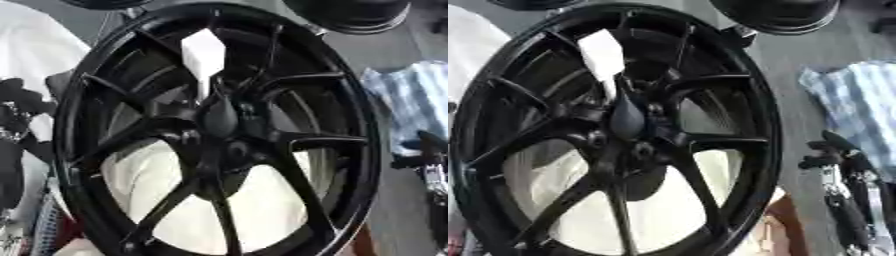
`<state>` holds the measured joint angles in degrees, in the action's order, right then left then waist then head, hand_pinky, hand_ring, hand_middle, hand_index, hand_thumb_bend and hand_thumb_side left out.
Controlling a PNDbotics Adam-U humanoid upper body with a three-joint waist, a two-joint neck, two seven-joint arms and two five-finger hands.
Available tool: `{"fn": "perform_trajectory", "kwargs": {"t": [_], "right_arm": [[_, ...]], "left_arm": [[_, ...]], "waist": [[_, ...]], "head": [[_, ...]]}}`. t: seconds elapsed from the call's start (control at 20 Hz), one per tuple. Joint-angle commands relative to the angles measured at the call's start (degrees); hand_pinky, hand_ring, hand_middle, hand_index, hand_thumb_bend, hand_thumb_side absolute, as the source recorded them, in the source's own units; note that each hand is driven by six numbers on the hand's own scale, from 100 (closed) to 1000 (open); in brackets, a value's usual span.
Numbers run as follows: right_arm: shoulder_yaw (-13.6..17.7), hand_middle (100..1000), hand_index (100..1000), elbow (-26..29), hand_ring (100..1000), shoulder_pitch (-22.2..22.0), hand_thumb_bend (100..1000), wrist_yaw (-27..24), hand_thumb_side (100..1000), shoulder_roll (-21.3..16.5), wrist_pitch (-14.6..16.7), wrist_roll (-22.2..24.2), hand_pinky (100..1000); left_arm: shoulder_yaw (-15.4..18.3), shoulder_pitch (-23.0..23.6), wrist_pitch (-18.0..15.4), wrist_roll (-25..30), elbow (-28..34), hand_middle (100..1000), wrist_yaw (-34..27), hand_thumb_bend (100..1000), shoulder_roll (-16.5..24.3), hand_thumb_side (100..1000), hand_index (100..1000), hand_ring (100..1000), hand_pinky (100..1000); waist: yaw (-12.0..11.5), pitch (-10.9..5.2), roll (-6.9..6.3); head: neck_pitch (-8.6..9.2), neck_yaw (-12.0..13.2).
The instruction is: Pull the pin out of the wheel hub.
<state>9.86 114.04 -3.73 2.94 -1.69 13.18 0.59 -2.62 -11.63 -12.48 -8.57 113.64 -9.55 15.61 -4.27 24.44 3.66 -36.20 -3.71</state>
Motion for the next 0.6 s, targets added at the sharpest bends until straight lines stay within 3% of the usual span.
{"fn": "perform_trajectory", "kwargs": {"t": [0.05, 0.3, 0.6], "right_arm": [[0.24, 656, 812, 0.55, 531, -0.13, 100, 0.1, 600, -0.44, 0.0, 0.02, 727], [0.39, 657, 812, 0.55, 531, -0.55, 100, 0.12, 599, -1.06, -0.23, -0.1, 727], [0.62, 657, 812, 0.55, 532, -1.62, 100, 0.59, 599, -1.45, -0.57, -0.43, 728]], "left_arm": [[0.09, -0.51, -1.09, -0.02, 0.95, 577, 0.04, 100, 2.45, 610, 748, 591, 717], [0.75, -0.71, -6.05, -0.13, 0.95, 602, 0.08, 100, 8.83, 574, 759, 609, 722], [1.26, -1.46, -14.11, -0.02, 0.95, 632, 0.09, 100, 21.63, 580, 770, 628, 727]], "waist": [[-0.12, -1.01, -0.32], [-0.5, -1.79, -1.11], [-0.4, -2.99, -2.18]], "head": [[-0.09, -0.45], [-0.83, -0.95], [-1.61, -1.03]]}}
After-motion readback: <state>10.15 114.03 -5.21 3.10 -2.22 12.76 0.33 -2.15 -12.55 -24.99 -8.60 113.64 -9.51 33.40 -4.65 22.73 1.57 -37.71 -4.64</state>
